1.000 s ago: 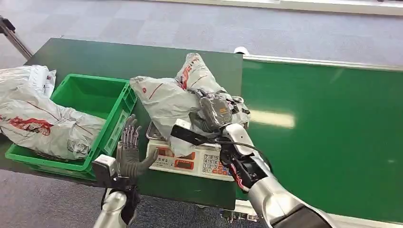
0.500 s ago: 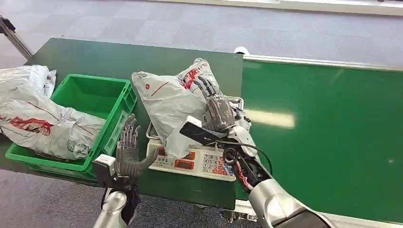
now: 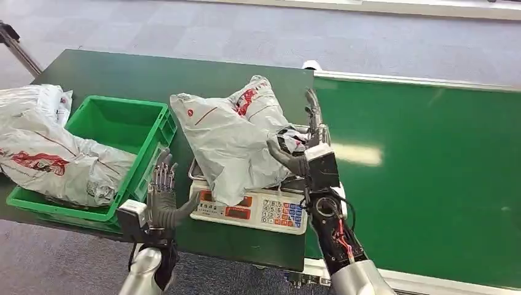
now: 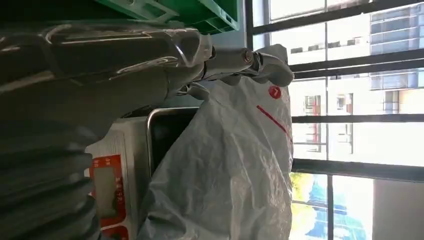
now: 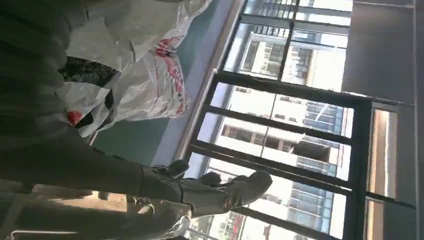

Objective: Moved the parcel from conveyor to table for the left to box.

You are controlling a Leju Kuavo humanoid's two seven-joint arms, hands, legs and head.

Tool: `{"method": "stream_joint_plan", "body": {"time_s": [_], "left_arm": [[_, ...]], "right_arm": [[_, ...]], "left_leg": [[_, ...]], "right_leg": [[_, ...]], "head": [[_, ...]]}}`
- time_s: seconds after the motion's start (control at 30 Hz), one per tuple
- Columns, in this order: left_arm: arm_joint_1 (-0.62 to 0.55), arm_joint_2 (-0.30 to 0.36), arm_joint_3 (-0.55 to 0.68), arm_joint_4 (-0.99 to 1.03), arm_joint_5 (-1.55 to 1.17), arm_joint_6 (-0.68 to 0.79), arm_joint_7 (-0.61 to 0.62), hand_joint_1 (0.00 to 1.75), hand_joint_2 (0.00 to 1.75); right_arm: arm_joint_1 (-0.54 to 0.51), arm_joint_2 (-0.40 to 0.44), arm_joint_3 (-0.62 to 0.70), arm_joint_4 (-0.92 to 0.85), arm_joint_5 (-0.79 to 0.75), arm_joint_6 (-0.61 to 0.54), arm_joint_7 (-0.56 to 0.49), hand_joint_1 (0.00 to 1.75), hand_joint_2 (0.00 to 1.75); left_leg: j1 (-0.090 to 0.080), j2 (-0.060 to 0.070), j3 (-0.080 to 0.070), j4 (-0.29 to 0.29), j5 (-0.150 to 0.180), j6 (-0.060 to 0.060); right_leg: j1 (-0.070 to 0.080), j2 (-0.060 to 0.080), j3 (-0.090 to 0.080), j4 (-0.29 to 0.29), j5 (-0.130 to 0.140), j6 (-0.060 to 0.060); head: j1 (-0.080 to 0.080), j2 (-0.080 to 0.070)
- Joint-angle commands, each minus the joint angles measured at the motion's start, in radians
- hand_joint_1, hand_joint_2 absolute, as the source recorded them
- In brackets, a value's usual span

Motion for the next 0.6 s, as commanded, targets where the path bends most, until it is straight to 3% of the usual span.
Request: {"method": "stream_joint_plan", "body": {"time_s": [0.03, 0.1, 0.37, 0.6], "left_arm": [[-0.024, -0.005, 0.005, 0.015, -0.035, 0.0, 0.002, 0.0, 1.75], [-0.036, -0.008, -0.018, 0.0, -0.07, 0.016, 0.002, 0.0, 1.75], [-0.039, -0.007, -0.038, -0.027, -0.11, 0.062, 0.002, 0.0, 1.75], [-0.06, 0.054, -0.18, -0.141, -0.252, 0.198, 0.002, 0.0, 1.75]], "right_arm": [[0.245, -0.038, -0.152, -0.251, -0.097, 0.069, 0.002, 0.0, 1.75], [0.327, -0.016, -0.189, -0.38, -0.11, 0.092, 0.002, 0.0, 1.75], [0.358, -0.008, -0.199, -0.422, -0.12, 0.114, 0.002, 0.0, 1.75], [0.415, 0.006, -0.219, -0.471, -0.081, 0.07, 0.002, 0.0, 1.75]], "left_leg": [[0.0, -0.006, 0.004, -0.003, 0.001, 0.001], [0.0, -0.005, 0.001, -0.001, 0.0, 0.001], [0.0, -0.001, 0.0, 0.0, 0.0, 0.001], [0.0, -0.002, 0.001, 0.0, 0.0, 0.001]], "right_leg": [[0.001, -0.008, 0.007, -0.004, -0.001, 0.0], [0.001, -0.007, 0.004, -0.002, -0.001, 0.0], [0.0, -0.003, 0.001, 0.0, -0.001, 0.0], [0.0, -0.004, 0.002, -0.001, -0.001, 0.0]], "head": [[0.0, 0.0], [0.0, 0.0], [0.0, 0.0], [0.0, 0.0]]}}
